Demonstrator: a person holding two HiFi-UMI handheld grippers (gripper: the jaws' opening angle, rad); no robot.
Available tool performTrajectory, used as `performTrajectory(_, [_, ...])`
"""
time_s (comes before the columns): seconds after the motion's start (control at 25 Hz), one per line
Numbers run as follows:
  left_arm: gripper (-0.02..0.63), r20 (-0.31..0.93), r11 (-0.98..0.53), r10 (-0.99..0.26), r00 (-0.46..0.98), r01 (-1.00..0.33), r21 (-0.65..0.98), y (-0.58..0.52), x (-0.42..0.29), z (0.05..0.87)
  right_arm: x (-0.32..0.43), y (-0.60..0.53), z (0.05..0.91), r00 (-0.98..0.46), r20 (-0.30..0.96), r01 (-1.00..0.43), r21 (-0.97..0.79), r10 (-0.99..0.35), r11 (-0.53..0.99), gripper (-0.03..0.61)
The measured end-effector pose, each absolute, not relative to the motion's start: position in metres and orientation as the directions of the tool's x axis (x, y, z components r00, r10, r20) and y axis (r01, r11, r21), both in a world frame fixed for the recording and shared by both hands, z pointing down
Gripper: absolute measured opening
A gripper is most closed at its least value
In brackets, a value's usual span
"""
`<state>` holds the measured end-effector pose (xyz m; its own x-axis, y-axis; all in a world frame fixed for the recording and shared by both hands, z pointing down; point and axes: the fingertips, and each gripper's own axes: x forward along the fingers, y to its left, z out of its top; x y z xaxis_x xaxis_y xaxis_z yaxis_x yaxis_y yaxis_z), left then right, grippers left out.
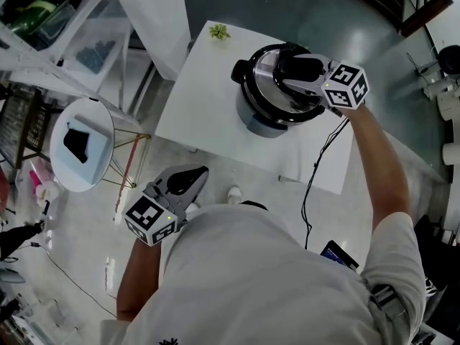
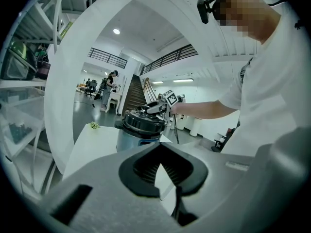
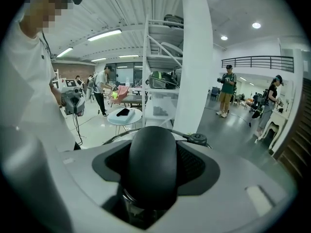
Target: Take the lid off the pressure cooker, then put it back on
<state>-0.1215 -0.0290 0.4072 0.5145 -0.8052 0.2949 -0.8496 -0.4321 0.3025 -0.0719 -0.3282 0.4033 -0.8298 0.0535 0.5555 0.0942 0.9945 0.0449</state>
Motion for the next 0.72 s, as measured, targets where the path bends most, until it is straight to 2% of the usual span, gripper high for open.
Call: performTrajectory(0.72, [0.006,0.312,-0.425,-0.796,0.518,-0.846,0.322,-0.048,-0.122,0.416,-0.077,-0.337,0.425,-0.830,0.552,0.129,0.043,0.084,0.991,0.291])
